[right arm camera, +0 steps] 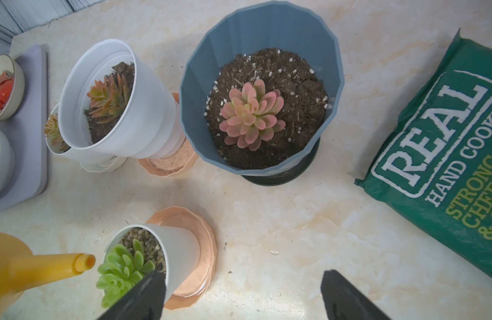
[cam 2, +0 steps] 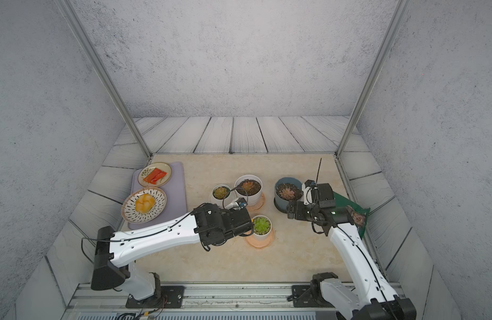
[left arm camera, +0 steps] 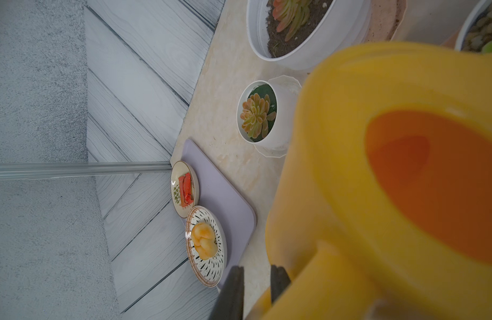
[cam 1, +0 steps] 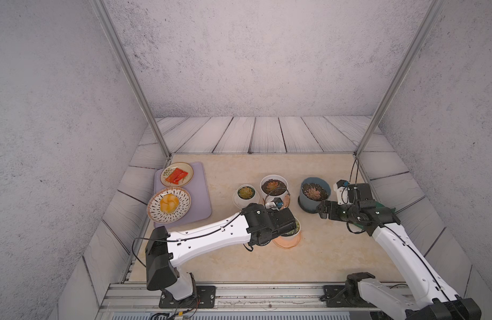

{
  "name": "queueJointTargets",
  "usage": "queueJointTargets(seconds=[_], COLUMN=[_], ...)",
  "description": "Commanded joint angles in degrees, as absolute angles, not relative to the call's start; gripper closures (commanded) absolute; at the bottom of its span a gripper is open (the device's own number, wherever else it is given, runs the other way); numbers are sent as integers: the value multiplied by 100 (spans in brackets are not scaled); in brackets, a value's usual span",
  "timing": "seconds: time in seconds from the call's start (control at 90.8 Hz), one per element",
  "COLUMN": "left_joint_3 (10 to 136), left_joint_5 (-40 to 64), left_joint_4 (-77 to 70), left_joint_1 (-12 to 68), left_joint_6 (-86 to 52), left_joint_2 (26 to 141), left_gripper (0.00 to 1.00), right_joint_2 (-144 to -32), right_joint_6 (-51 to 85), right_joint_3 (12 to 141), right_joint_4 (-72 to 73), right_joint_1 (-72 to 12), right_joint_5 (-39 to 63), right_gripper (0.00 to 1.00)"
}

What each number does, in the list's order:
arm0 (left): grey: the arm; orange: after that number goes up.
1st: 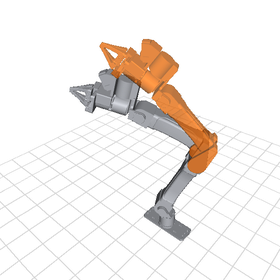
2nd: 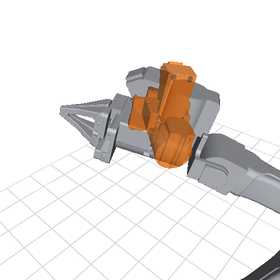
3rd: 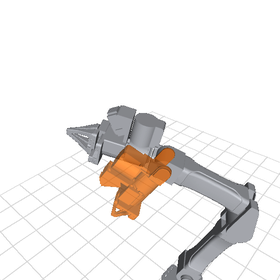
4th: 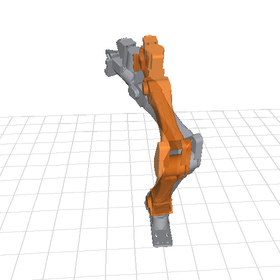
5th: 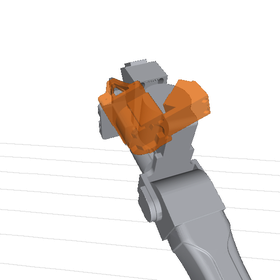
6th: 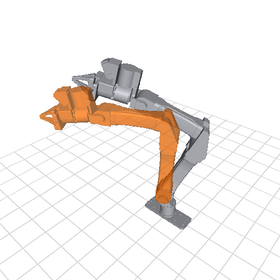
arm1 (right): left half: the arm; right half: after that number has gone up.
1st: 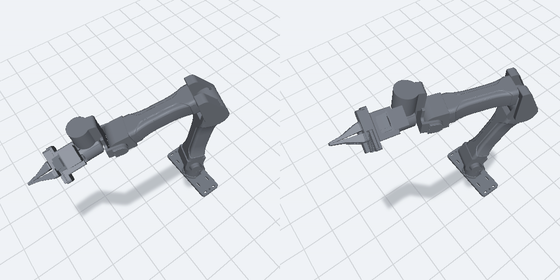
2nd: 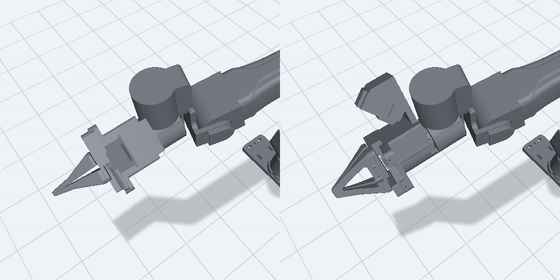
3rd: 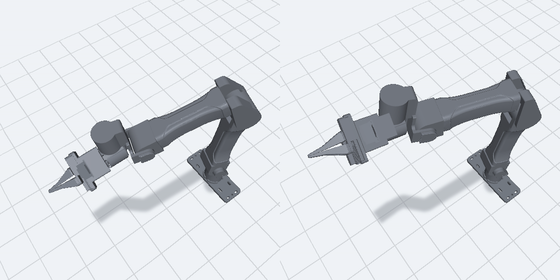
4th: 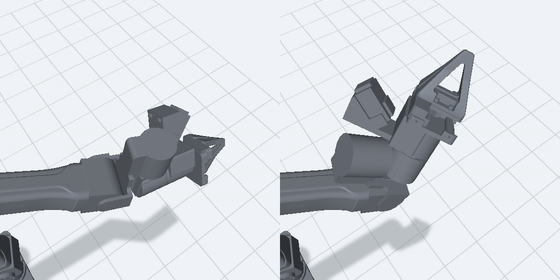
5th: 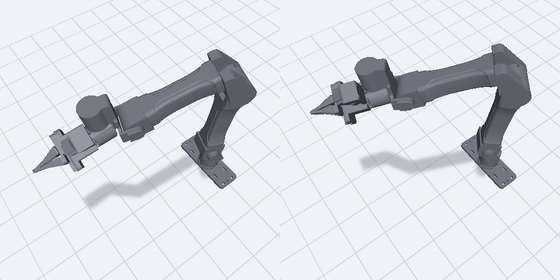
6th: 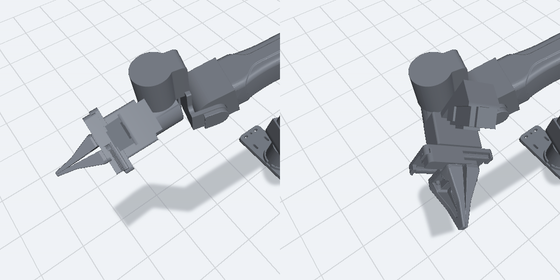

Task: Water the succulent around the soil edge
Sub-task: Water the soil of the potted plant with water.

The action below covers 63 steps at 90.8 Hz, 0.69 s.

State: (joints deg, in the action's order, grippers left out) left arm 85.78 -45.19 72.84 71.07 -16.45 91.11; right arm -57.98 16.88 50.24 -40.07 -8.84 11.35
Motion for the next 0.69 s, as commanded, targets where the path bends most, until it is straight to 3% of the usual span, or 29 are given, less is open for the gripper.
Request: queueJointTargets(seconds=[0.0, 0.683], left_joint_3=[8764, 9053], left_joint_5=[-4553, -4598], left_joint_4=[7393, 7813], left_joint_1=[7142, 7222], left_joint_6=[-1601, -1604], left_joint_2=[9174, 9387], left_gripper=[100, 100], right_joint_2=[-5814, -5822], right_joint_6=[1632, 1626], right_joint_3=[5142, 5156], right_joint_4=[-4078, -4092], right_joint_1=[-902, -910], right_joint_5=[1006, 1001], right_gripper=[7, 7])
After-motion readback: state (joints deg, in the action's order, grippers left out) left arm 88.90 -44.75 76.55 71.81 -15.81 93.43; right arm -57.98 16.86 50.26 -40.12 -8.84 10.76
